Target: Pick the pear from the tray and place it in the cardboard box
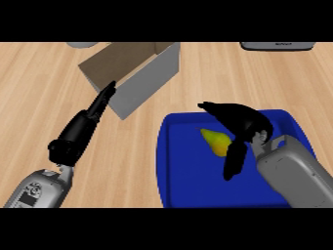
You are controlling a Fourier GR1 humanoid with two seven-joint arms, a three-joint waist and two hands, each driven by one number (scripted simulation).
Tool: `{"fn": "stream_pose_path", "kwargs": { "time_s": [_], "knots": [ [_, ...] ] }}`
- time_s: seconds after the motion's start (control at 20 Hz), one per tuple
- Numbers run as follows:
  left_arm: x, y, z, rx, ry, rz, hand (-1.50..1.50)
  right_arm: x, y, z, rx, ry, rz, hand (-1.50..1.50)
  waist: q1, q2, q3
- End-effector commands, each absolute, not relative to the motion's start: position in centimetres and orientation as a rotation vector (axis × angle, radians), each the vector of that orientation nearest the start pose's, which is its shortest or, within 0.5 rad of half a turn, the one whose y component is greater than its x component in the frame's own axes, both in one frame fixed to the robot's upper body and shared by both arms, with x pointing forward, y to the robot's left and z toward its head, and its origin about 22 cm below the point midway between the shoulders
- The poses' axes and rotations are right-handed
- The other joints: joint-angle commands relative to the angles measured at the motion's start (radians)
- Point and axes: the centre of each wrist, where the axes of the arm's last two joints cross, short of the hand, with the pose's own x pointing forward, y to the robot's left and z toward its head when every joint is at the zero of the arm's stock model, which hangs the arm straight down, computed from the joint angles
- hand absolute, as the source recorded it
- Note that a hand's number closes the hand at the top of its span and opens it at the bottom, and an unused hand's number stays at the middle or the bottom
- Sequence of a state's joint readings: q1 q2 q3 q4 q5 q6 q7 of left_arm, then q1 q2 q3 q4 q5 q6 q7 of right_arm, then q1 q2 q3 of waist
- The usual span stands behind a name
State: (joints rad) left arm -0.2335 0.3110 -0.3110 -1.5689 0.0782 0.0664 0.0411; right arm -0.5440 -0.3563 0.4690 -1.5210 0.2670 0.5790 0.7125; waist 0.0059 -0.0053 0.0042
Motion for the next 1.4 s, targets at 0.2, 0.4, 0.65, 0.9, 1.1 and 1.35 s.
{"fn": "stream_pose_path", "kwargs": {
  "time_s": [0.2, 0.4, 0.65, 0.9, 1.1, 1.35],
  "knots": [
    [29.0, 20.0, 4.1, -0.057, -1.598, -0.444, 0.00, 32.4, -14.8, 8.4, -0.385, -0.875, 1.404, -1.50, -0.006, 0.007, -0.004],
    [27.5, 20.9, 5.1, -0.022, -1.608, -0.443, 0.00, 33.1, -14.3, 6.6, -0.381, -0.927, 1.397, -1.50, 0.001, 0.006, -0.004],
    [29.5, 21.2, 4.7, -0.048, -1.598, -0.442, 0.00, 32.6, -15.4, 6.8, -0.400, -0.932, 1.424, -1.50, -0.009, 0.005, -0.004],
    [27.9, 20.4, 3.5, -0.023, -1.601, -0.447, 0.00, 31.9, -14.3, 5.2, -0.398, -0.910, 1.431, -1.50, -0.007, 0.005, -0.004],
    [27.4, 21.0, 3.3, -0.028, -1.588, -0.444, 0.00, 31.8, -14.9, 3.9, -0.372, -0.855, 1.490, -1.50, -0.005, 0.005, -0.004],
    [27.5, 21.0, 5.1, -0.023, -1.612, -0.447, 0.00, 32.3, -14.2, 1.2, -0.383, -0.825, 1.478, -1.50, 0.001, 0.006, -0.004]
  ]
}}
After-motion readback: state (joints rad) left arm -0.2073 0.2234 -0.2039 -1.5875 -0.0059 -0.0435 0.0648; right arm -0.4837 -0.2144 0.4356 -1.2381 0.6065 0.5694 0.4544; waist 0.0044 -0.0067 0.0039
